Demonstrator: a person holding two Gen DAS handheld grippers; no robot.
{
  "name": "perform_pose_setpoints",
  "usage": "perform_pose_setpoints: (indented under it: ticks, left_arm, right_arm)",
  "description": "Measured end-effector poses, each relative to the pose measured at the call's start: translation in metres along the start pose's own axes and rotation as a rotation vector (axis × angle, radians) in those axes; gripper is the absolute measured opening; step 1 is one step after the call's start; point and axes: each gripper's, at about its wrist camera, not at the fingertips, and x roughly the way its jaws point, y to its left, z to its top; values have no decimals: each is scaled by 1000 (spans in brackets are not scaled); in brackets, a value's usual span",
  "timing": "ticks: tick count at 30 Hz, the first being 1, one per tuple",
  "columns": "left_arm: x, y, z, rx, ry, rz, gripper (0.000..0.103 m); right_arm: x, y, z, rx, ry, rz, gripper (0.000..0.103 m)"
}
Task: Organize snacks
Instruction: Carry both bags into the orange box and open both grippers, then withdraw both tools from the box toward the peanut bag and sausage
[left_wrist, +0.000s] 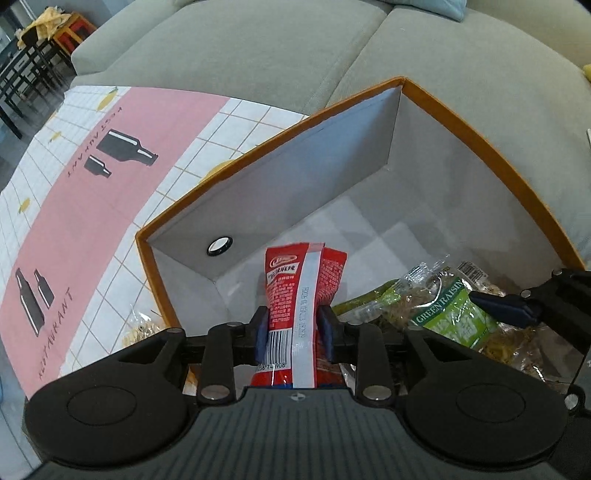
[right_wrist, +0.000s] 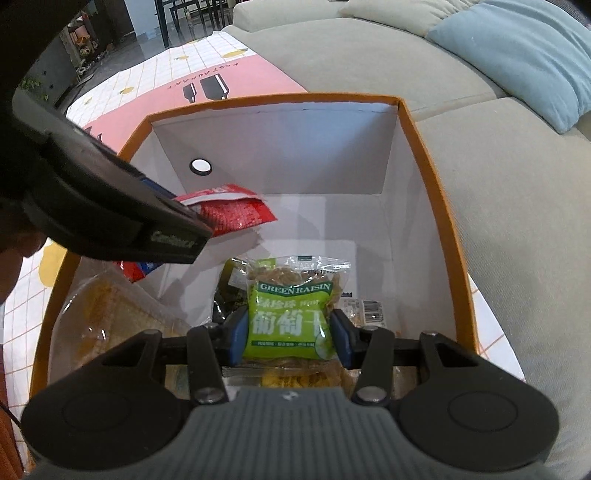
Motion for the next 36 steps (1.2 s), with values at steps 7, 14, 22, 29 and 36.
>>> perform_pose_setpoints:
  ticks: [7,14,22,29,36]
  left_arm:
    - [-17,1,-2,-3,-32,0,39]
    - [-56,11,-14,-55,-118,12,39]
    - [-127,20,-52,-114,-312,61,52]
    - [-164,38,-96,-183,-416,115,59]
    - [-165,57,-147,-208,-413,168,59]
  right_arm:
    - [-14,0,0,54,-14,4,50]
    - [-40,6,-4,88,-55,20,55]
    - [-96,26,-19,147,-259,47,62]
    - [-135,57,-36,165,-397,75,62]
    - [-153,102,-64,95,-503,65,62]
